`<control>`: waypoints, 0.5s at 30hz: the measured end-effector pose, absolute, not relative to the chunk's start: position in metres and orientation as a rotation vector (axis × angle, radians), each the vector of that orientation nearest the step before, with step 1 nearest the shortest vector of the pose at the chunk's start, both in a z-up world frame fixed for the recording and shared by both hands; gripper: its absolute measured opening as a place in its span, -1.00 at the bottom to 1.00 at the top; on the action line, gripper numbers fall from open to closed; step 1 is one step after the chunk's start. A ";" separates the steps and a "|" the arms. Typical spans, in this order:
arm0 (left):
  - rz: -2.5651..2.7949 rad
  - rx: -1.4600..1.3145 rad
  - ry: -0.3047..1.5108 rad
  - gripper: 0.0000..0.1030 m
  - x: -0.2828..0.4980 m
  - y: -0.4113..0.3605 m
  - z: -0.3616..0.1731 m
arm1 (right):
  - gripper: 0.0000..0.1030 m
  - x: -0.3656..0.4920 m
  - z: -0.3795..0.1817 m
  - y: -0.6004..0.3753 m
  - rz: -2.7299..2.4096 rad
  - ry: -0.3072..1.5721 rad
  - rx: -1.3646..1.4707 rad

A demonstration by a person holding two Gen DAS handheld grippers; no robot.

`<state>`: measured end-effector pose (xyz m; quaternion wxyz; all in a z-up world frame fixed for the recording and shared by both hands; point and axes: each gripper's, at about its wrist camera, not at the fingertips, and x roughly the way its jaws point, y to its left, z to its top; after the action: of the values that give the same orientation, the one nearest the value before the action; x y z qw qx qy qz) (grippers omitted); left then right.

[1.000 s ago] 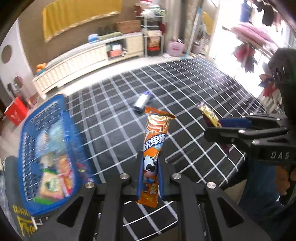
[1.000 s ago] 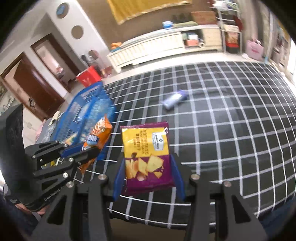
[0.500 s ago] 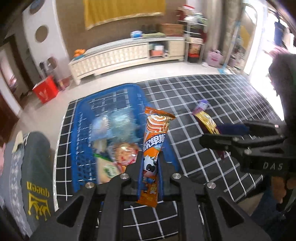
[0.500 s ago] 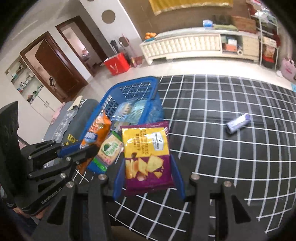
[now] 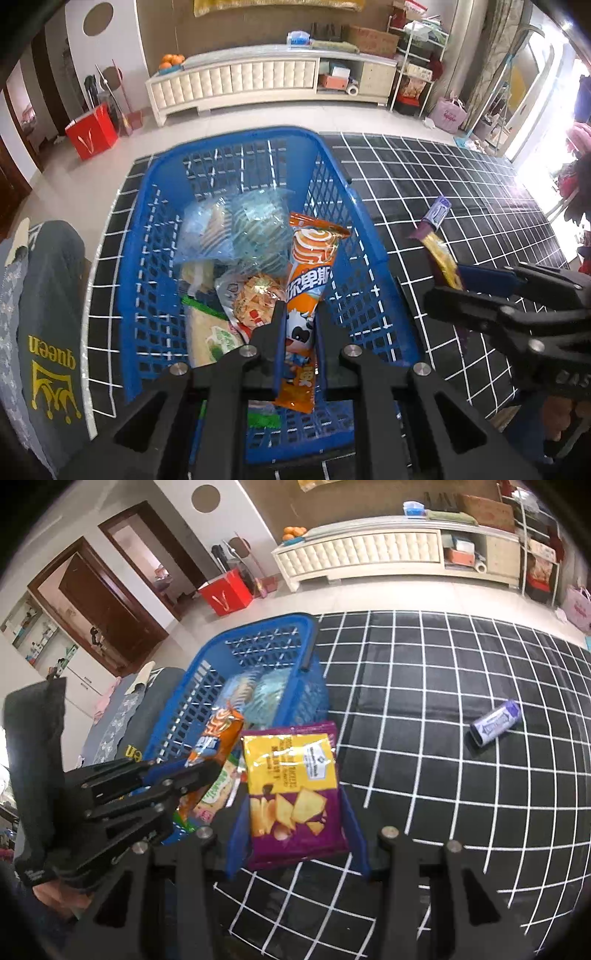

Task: Organize snacks
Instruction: 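Open the left tool to drop the orange snack into the basket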

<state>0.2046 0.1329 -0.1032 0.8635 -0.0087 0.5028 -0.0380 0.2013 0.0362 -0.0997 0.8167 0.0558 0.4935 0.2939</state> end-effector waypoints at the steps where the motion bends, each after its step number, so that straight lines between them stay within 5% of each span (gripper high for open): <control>1: -0.076 -0.009 1.060 -0.75 0.207 0.132 -0.106 | 0.00 0.203 -0.099 0.035 0.623 1.053 0.123; 4: -0.095 0.012 1.057 -0.67 0.214 0.121 -0.110 | 0.00 0.202 -0.098 0.029 0.623 1.050 0.131; 6: -0.091 -0.007 1.052 -0.02 0.216 0.120 -0.109 | 0.00 0.199 -0.096 0.027 0.614 1.040 0.128; 7: -0.080 -0.015 1.049 0.07 0.217 0.121 -0.109 | 0.00 0.197 -0.094 0.025 0.610 1.036 0.130; 15: -0.043 -0.023 1.026 0.08 0.199 0.133 -0.086 | 0.00 0.187 -0.076 0.020 0.619 0.997 0.137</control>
<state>0.1986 0.1326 -0.0864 0.8711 -0.0109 0.4906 -0.0208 0.1870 0.0205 -0.0762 0.8304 0.0646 0.4702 0.2918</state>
